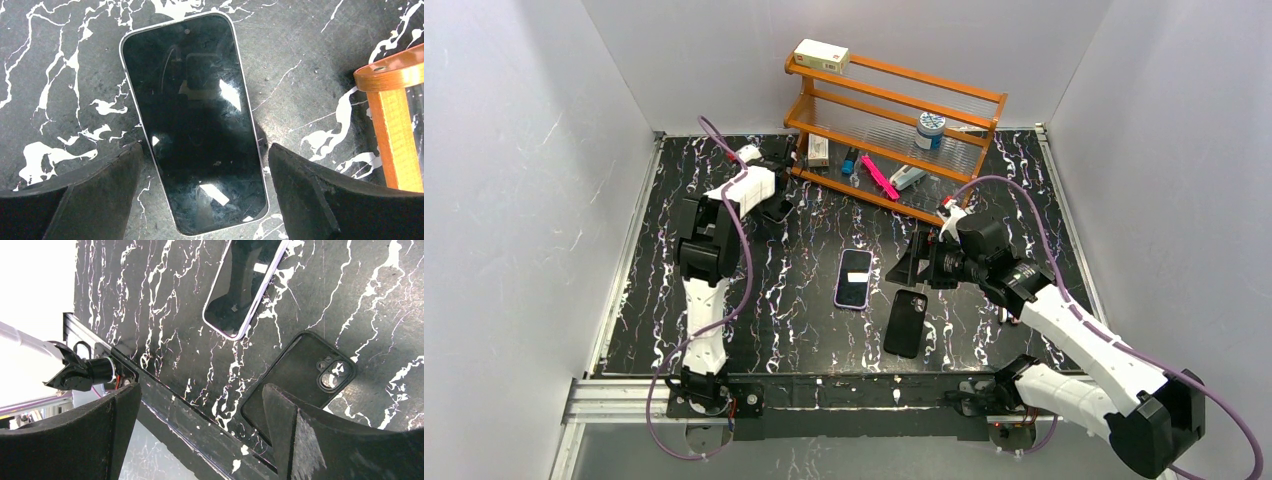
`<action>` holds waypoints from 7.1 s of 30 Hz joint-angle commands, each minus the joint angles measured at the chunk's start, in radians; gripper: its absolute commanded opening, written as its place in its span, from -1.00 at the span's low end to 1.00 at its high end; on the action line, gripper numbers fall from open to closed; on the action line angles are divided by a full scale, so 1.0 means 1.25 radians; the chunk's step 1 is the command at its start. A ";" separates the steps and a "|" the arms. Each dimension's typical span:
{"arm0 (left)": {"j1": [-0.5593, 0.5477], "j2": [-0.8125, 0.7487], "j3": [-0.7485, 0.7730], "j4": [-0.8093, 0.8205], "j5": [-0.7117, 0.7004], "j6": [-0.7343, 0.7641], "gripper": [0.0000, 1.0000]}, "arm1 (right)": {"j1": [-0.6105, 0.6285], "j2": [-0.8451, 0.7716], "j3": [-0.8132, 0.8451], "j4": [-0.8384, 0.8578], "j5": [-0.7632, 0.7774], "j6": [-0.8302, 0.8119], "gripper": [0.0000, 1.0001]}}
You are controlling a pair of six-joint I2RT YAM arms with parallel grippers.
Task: Put the phone into the phone case
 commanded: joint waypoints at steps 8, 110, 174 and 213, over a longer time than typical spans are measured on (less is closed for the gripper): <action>0.008 0.067 0.098 -0.194 0.054 0.078 0.65 | 0.000 -0.017 -0.001 0.042 0.026 0.014 0.97; -0.145 -0.464 -0.581 -0.076 0.301 0.051 0.80 | 0.244 0.350 -0.006 0.407 0.027 0.164 0.96; -0.141 -0.869 -0.778 0.120 0.668 0.036 0.88 | 0.288 0.509 0.010 0.546 -0.089 0.167 -0.97; -0.514 -0.505 -0.645 0.466 0.622 0.026 0.26 | 0.264 -0.138 -0.196 -0.131 0.344 0.405 -0.97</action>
